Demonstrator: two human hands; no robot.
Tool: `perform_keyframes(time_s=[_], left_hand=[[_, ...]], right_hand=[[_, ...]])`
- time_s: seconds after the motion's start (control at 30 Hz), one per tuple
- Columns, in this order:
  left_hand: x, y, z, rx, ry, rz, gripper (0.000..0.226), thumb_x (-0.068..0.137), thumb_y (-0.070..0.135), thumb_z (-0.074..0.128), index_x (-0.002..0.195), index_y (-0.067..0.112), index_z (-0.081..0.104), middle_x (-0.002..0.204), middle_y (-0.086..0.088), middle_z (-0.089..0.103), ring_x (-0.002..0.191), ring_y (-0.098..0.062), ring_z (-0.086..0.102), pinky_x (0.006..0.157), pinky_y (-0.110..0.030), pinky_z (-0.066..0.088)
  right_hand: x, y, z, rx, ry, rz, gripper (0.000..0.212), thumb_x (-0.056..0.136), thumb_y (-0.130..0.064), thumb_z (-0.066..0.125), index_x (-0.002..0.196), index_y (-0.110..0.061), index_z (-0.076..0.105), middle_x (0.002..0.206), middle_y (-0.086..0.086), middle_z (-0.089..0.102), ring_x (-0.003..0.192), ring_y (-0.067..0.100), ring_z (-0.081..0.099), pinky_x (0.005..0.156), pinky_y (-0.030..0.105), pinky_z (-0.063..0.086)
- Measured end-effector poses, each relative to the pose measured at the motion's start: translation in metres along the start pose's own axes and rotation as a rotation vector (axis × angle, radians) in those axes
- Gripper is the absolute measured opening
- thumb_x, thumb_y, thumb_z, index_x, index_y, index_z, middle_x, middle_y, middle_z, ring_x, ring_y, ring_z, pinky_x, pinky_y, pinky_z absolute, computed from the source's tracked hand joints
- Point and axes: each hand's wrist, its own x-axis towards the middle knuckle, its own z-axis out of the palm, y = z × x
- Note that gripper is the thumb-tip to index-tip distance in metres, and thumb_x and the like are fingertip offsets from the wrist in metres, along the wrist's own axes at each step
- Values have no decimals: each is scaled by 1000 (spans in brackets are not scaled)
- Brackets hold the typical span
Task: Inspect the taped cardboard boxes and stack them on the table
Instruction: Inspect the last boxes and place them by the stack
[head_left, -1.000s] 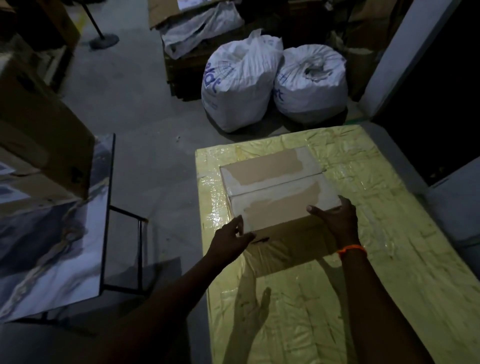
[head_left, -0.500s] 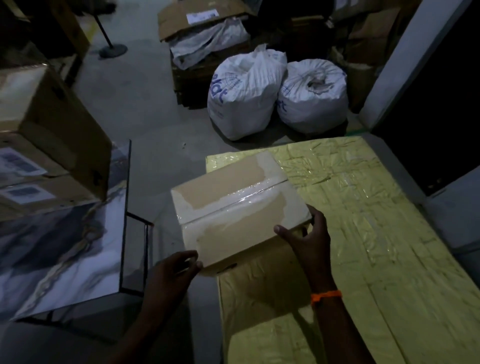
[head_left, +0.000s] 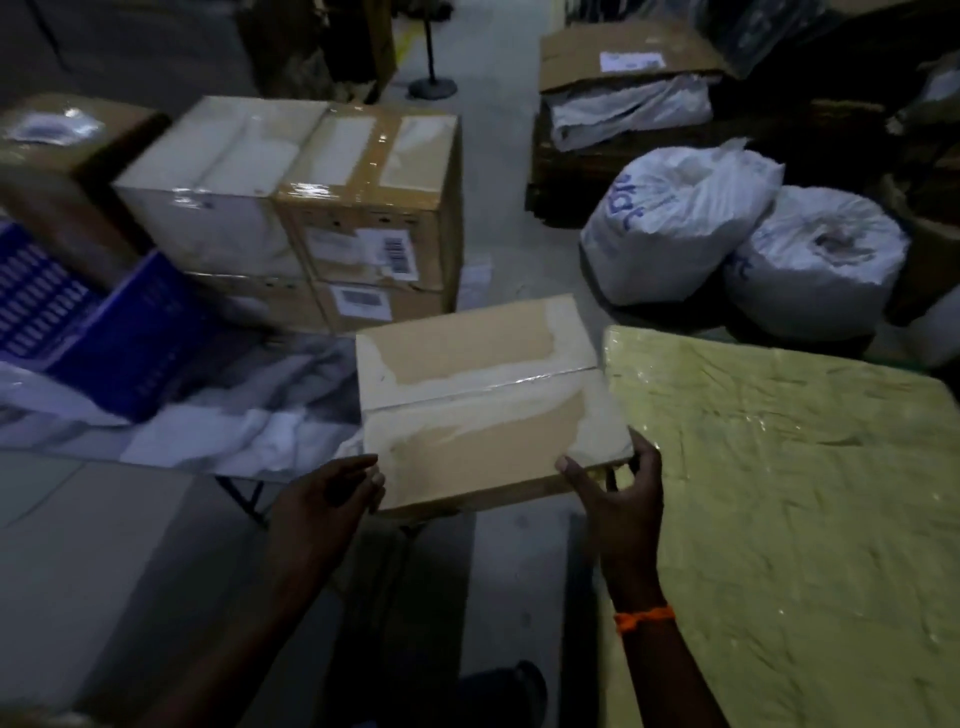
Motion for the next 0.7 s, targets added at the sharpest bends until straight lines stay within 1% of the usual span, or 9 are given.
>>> perform_keyframes(time_s=[0.1,0.2,0.27,0.33,0.4,0.43,0.5,0.57,0.7], left_hand=[[1,-35,-61,-51,9,-72,17,95,25,69,111,30,71,87,13,72,78,17,64,64,-11,51],[9,-76,-105,-102,88,-97,22,93,18,72,115,17,74,94,3,73,76,22,62,62,0,44],[15,-100,-119,-114,81,-118,23,92,20,74,115,21,75,95,5,73,78,20,63,63,0,44],[20,-125,-131,-119,3,-146,24,91,22,75,109,38,74,93,13,75,83,11,68,72,-9,53],[22,-150,-134,-123,-79,-159,34,90,20,76,103,52,71,90,18,76,86,2,72,80,-31,61],[20,-158,-132,-101,-115,-131,36,91,21,76,106,52,70,89,20,76,85,3,72,79,-31,62],[16,-164,-126,-1,-169,-54,31,93,26,73,121,37,69,90,17,76,79,11,67,71,-12,55],[19,-162,-120,19,-213,-29,38,95,32,69,132,26,66,101,7,76,82,10,66,69,-4,50],[42,-159,-123,77,-272,11,44,96,54,60,133,31,65,99,8,78,86,2,72,74,-24,60]], right_hand=[[-32,-4,68,-40,-61,-13,79,67,-21,97,134,-18,56,131,0,65,121,14,64,99,33,58],[-51,-6,129,-81,-134,-20,84,63,-31,98,135,-19,56,133,1,64,125,18,62,100,41,57],[-52,-11,159,-129,-161,-31,83,66,-24,97,138,-17,55,136,3,62,126,20,60,99,38,56],[-43,-18,187,-184,-197,-34,79,71,-14,93,140,-15,54,138,5,60,126,21,58,98,36,54],[-28,-26,211,-244,-259,-25,70,75,-9,88,136,-18,55,137,4,60,124,21,57,96,38,54],[-19,-27,220,-281,-289,-32,64,76,-7,86,131,-20,56,133,3,60,122,21,57,95,40,55],[-5,-29,235,-343,-356,-32,60,79,-1,82,127,-23,54,126,2,61,118,21,58,93,41,56],[7,-29,248,-394,-410,-27,60,82,3,79,133,-17,55,125,2,60,117,20,58,95,39,55],[33,-20,275,-419,-486,18,56,88,3,73,139,-9,57,125,4,63,116,20,60,98,34,54]])
